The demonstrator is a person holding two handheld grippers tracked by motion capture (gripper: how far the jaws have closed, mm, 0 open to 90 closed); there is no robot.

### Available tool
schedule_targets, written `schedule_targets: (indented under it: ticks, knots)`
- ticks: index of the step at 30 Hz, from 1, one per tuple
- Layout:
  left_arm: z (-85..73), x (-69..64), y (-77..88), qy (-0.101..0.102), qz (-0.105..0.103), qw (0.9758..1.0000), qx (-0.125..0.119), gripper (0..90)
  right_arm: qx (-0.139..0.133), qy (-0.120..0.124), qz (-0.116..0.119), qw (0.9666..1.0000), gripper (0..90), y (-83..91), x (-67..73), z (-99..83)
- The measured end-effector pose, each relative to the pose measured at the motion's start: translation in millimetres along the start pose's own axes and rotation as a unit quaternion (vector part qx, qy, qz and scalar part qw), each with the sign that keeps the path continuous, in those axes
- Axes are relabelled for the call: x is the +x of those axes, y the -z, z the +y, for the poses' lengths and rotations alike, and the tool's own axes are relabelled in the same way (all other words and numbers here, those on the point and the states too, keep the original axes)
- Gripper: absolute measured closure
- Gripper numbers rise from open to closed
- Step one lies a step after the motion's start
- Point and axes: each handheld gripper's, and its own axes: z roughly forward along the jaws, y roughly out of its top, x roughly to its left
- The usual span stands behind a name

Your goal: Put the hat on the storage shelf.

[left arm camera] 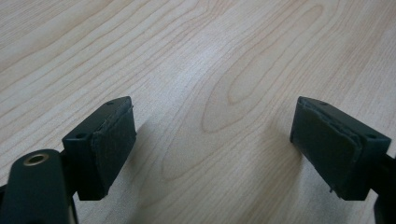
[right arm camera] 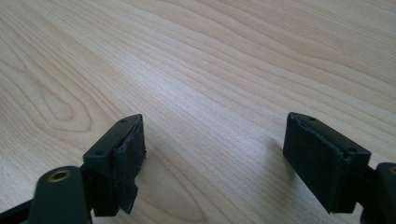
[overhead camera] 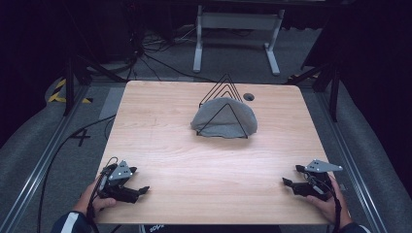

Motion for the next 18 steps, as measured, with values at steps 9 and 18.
schedule_targets:
  ticks: [9, 18]
  knots:
    - [0.1, 0.1, -0.1, 0.000, 0.001, 1.0000, 0.000, 14.4, 0.003, 0.003, 0.001, 1.0000, 17.6, -0.5, 0.0, 0.2]
    - [0.1, 0.1, -0.1, 0.001, 0.001, 1.0000, 0.000, 14.3, 0.002, 0.003, 0.001, 1.0000, 17.6, -0.5, 0.0, 0.0]
